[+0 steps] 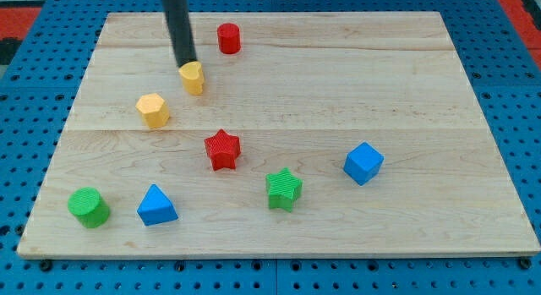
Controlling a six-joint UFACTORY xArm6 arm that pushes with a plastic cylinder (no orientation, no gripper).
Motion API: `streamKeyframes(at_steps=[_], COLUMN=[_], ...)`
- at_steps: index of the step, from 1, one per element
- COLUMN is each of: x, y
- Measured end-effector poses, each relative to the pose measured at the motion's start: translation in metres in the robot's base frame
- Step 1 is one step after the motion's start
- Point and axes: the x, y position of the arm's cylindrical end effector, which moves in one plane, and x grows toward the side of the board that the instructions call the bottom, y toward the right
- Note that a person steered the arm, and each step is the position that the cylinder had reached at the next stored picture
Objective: Move the red circle down and right
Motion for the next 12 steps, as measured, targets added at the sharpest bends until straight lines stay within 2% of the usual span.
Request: streamKeyframes(at_steps=[2, 3, 4, 5, 6, 7, 8, 9, 10, 11, 12], x=[-0.073, -0.100, -0.087, -0.052, -0.053, -0.032, -0.056, -0.048, -0.026, -0.022, -0.033], y=[-0.030, 0.011, 0.085, 0.103, 0.117, 0.133, 0.134, 0.102, 0.113, 0.159, 0.119])
